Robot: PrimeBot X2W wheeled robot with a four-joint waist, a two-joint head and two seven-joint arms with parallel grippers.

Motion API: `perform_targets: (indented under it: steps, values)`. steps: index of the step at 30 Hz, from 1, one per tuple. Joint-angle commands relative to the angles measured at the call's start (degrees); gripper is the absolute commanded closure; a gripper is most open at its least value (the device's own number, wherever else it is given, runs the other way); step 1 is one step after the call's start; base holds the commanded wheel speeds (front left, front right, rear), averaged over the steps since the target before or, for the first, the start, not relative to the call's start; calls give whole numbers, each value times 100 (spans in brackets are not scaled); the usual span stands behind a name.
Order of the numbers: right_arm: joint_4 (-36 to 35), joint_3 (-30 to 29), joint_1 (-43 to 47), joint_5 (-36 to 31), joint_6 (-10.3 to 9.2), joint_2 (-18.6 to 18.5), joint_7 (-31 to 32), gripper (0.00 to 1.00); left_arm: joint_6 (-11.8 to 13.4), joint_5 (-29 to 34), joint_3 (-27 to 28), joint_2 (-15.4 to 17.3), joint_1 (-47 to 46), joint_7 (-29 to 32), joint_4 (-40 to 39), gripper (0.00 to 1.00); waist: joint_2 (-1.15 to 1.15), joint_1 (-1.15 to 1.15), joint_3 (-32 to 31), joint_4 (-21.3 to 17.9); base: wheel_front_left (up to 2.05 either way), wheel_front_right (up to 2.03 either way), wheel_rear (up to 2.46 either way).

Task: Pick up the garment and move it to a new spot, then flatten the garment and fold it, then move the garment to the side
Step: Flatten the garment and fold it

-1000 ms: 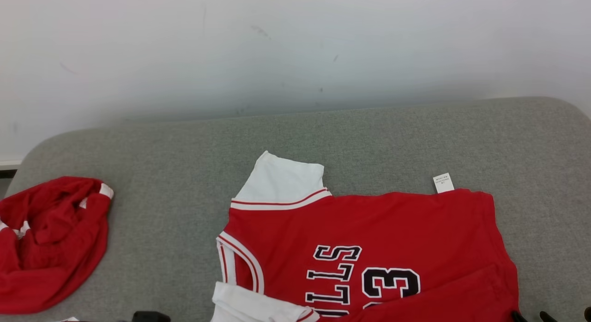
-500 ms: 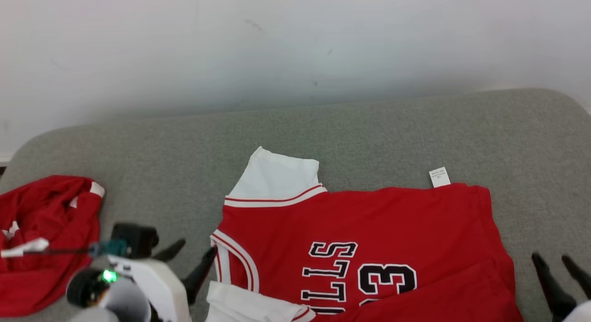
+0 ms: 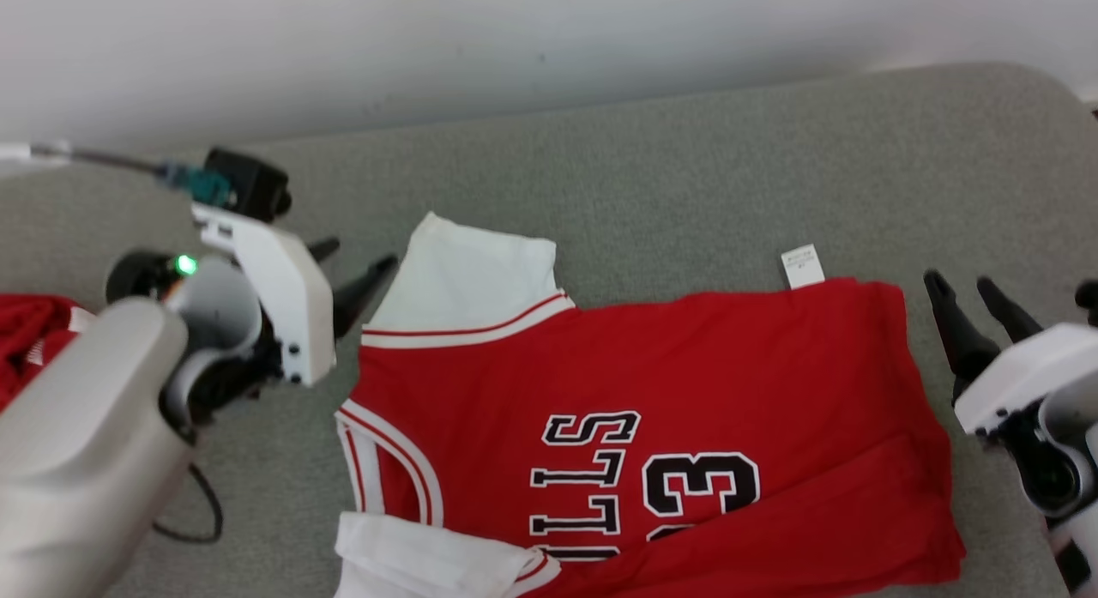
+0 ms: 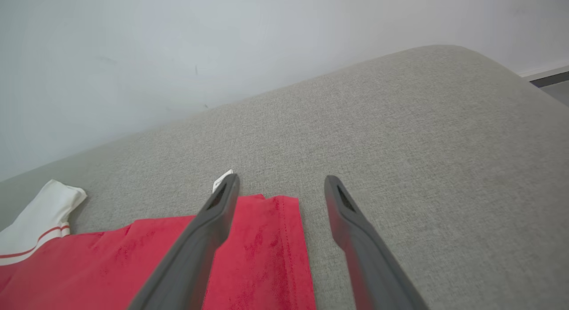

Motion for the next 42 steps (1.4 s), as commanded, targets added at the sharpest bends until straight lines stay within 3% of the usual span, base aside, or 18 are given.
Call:
perform_targets:
  steps: [1,7,15,30,32,33,34,35,37,38,39,42]
  values:
    - [108,20,-197,32,-13,43,106,0,-78,54,-12,-56,-214,88,168,0,0,0,335,-94,0,0,0]
    - [702,260,-1104,157,-13,279,797,0,-451,111,-294,-355,-1270,503,1131,0,0,0,792,-226,0,0,0]
    - [1198,599,-1731,325,-13,463,1531,0,-555,-172,-705,-635,-2016,908,1874,0,0,0,1126,-335,0,0,0]
    - [588,1543,-1694,1072,-13,483,2046,0,-558,-641,-1470,-177,-2654,902,2565,0,0,0,1497,-775,0,0,0]
    - [552,1632,-1661,1146,-13,452,2057,8,-558,-783,-1552,-204,-2597,1034,2641,0,0,0,1500,-807,0,0,0]
    - [545,1675,-1649,1174,-13,429,2065,19,-558,-833,-1586,-210,-2573,1112,2671,0,0,0,1502,-818,0,0,0]
    - [535,1712,-1637,1208,-13,409,2075,37,-559,-868,-1628,-218,-2560,1178,2675,0,0,0,1504,-822,0,0,0]
    - [523,1744,-1631,1240,-13,392,2078,53,-559,-918,-1665,-217,-2552,1261,2690,4,0,0,1505,-822,0,0,0]
    - [505,1802,-1638,1266,-13,350,2010,84,-559,-1011,-1750,-203,-2546,1378,2664,100,0,0,1500,-817,0,0,0]
    - [500,1810,-1660,1259,-13,323,1910,96,-559,-1047,-1796,-195,-2552,1402,2642,100,0,0,1493,-812,0,0,0]
    - [498,1816,-1680,1267,-13,307,1809,100,-559,-1070,-1820,-182,-2573,1339,2610,100,0,0,1480,-803,0,0,0]
    - [513,1804,-1720,1256,-13,275,1543,100,-557,-1075,-1814,-156,-2643,1135,2614,100,0,0,1431,-775,0,0,0]
